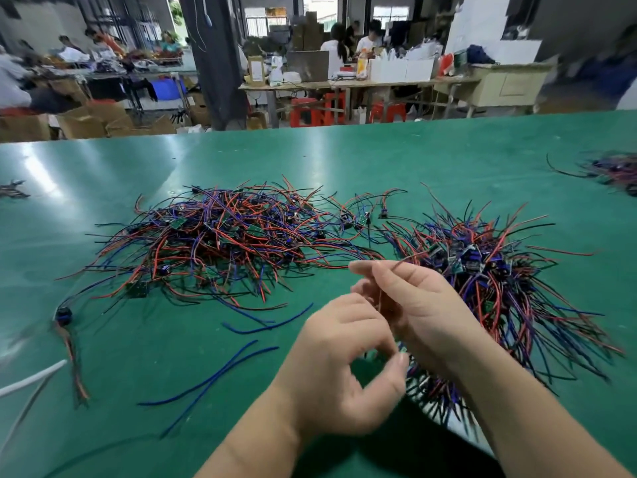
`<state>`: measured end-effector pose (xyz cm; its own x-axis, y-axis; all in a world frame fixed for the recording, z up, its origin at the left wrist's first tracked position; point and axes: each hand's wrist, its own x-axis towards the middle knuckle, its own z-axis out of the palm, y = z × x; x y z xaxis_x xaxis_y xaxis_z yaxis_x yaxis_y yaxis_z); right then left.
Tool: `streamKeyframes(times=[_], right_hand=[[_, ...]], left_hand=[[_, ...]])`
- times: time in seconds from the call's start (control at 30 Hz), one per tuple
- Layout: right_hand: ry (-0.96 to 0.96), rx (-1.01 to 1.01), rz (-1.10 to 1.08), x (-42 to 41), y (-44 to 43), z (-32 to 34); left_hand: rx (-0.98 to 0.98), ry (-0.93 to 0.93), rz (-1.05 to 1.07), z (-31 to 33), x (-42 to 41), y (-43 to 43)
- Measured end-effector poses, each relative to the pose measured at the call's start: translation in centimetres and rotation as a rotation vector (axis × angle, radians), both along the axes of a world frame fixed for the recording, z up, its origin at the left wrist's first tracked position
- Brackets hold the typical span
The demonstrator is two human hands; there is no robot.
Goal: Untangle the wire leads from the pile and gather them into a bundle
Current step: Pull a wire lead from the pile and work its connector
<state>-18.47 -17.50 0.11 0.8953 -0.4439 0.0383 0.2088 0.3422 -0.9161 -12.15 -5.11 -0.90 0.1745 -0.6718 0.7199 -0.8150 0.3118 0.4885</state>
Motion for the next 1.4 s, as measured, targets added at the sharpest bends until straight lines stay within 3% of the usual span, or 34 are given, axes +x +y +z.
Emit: streamKeyframes(times=[0.13,0.37,0.47,0.6,0.73,0.87,0.93,1.0,1.13,1.3,1.4], right_hand=[[0.095,-0.474,-0.134,-0.3,-0.3,-0.2],[0.16,-0.731,-0.179,-0.2,0.1,-0.3],[0.159,-0.736,-0.22,0.1,0.7,-0.3],[0.173,-0.831,-0.245,1.7,0.6,2.6],[0.205,-0.684,-0.293,6.7,-4.0,8.5],[0.545,-0.676,-0.229,10.5,-8.9,11.4],[0.77,-0.729,-0.125,10.6,-10.2,10.8],[0.812,-0.752,-0.129,10.1,-10.8,9.9],[0.629,-0.699,-0.183,7.7,-9.2,8.4],[0.476,-0.605,0.134,2.4,-2.9,5.0],[0.378,-0.517,0.189,0.9,-0.1,2.1]], left_hand=[[0.068,-0.056,0.121,-0.4,1.1,0.2],[0.189,-0.095,0.17,-0.6,1.4,0.4],[0.178,-0.14,0.296,-0.3,2.5,0.7],[0.151,0.157,0.856,0.3,6.5,2.0],[0.497,0.302,1.248,-1.2,10.7,4.0],[0.873,0.404,1.268,-2.5,11.6,4.5],[0.93,0.383,1.257,-3.0,11.7,4.4],[0.936,0.352,1.287,-3.2,11.9,4.3],[0.795,0.463,1.266,-2.9,12.3,3.9],[0.068,0.719,0.96,-1.3,10.9,3.1],[-0.162,0.632,0.71,0.3,8.5,2.5]])
